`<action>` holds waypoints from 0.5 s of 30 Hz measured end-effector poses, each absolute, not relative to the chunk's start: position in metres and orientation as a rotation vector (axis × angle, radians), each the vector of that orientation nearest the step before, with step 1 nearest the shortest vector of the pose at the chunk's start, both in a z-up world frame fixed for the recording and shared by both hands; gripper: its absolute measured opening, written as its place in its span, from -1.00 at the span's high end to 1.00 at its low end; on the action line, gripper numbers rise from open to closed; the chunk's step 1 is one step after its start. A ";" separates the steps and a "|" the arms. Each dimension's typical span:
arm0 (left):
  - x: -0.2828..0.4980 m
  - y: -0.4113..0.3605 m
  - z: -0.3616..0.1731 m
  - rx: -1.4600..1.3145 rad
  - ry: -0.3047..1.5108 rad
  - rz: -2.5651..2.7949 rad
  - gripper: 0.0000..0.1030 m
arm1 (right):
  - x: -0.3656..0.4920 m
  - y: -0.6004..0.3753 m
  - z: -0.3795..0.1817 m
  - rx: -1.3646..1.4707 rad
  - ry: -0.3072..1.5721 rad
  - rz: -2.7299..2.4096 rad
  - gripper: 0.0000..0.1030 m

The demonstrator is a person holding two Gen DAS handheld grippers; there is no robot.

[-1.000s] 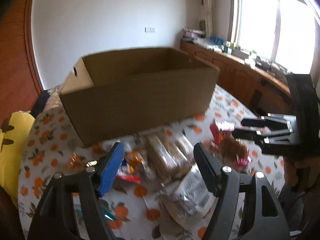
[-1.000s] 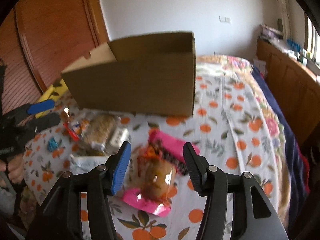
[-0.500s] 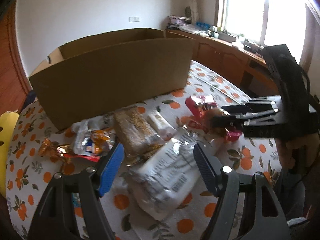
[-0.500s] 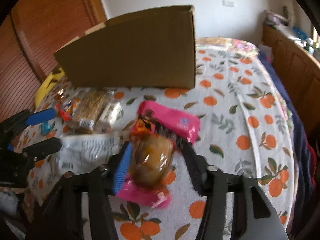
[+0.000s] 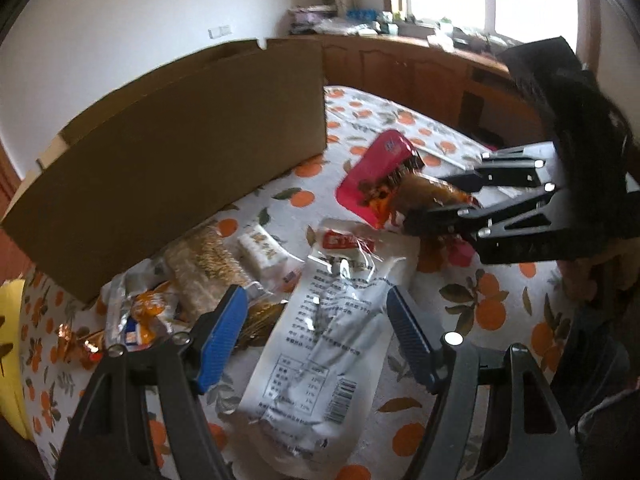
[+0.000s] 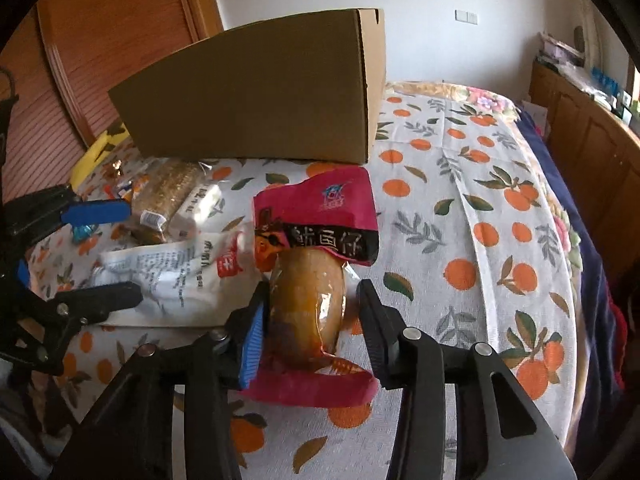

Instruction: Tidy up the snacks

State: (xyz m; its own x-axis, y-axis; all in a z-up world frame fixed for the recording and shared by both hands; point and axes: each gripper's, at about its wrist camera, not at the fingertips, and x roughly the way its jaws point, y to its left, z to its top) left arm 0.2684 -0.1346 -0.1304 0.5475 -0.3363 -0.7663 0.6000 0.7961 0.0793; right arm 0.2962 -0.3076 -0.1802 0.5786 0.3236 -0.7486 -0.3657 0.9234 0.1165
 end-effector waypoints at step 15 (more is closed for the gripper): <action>0.269 -0.144 -0.149 0.384 0.904 -0.566 -0.49 | 0.297 -0.317 -0.180 0.014 0.845 0.413 0.18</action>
State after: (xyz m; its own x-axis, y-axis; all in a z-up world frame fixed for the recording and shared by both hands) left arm 0.2689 -0.1439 -0.1494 0.4897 -0.2968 -0.8198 0.6085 0.7897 0.0776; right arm 0.2969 -0.3170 -0.1805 0.5895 0.3603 -0.7229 -0.3494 0.9207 0.1739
